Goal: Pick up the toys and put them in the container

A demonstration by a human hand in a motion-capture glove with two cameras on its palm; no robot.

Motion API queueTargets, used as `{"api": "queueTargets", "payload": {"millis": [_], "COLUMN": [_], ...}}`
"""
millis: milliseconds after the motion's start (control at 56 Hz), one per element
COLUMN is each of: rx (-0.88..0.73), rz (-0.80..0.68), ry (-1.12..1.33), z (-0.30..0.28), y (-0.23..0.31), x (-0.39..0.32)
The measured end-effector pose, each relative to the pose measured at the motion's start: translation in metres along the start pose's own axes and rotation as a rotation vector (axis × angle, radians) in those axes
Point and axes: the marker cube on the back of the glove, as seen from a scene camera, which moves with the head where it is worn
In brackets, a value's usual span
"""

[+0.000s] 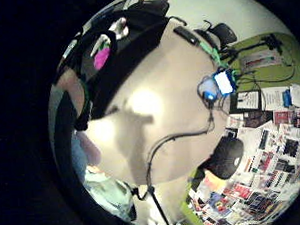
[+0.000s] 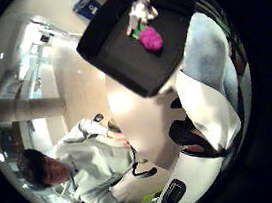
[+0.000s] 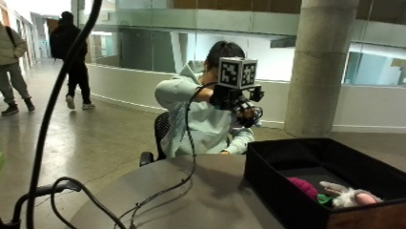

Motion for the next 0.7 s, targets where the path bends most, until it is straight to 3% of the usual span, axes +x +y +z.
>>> {"api": "queueTargets", "payload": {"millis": [178,410,464,589,696], "rx": [0.111,0.268,0.227,-0.038,-0.06], "rz": [-0.027,0.094,0.137,0.149,0.127], "ry": [-0.06,0.022,-0.02,-0.091,-0.082], "z": [-0.031,-0.034,-0.026,0.0,0.01], "y": [-0.025,-0.072,-0.078,-0.08,-0.077], "x": [-0.054,-0.071,-0.074,-0.084,-0.087]}}
